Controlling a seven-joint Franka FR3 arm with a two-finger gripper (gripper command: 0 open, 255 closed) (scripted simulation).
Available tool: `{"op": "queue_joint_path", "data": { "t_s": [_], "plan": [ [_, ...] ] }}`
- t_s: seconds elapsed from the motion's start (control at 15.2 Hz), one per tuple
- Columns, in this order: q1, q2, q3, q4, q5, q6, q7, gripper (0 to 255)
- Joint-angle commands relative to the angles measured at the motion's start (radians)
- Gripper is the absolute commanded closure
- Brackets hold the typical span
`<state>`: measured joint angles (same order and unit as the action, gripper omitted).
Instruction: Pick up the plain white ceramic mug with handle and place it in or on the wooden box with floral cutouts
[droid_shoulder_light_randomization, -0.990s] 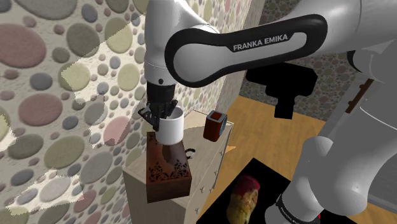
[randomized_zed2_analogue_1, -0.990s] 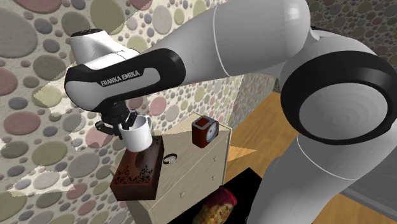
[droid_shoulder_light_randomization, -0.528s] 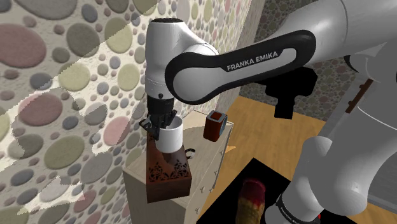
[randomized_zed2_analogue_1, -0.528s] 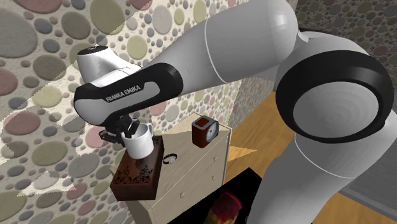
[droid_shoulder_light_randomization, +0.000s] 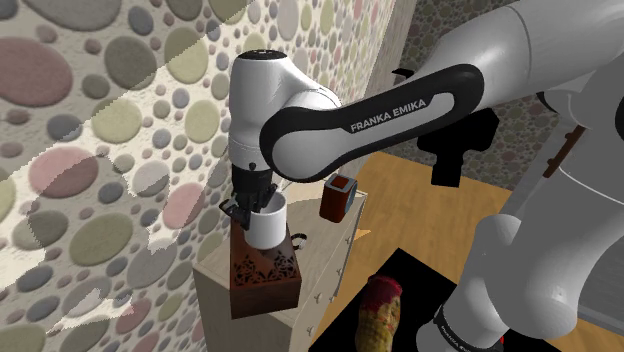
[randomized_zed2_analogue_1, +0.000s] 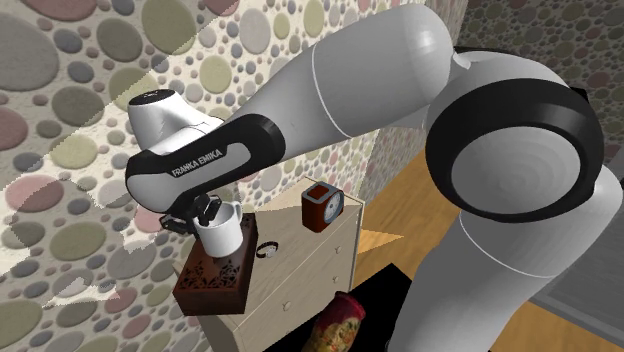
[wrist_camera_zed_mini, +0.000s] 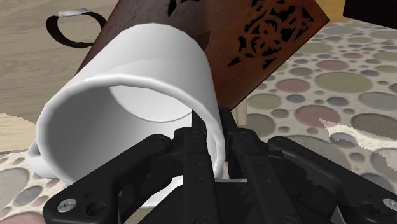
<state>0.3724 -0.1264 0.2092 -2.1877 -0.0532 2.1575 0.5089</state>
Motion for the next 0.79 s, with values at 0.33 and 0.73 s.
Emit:
{"op": "queue_joint_path", "data": {
  "t_s": [0.33, 0.73],
  "plan": [
    [0.000, 0.002, 0.000, -0.002, 0.000, 0.001, 0.000, 0],
    [0.001, -0.025, -0.001, 0.037, 0.008, -0.064, -0.006, 0]
  ]
}}
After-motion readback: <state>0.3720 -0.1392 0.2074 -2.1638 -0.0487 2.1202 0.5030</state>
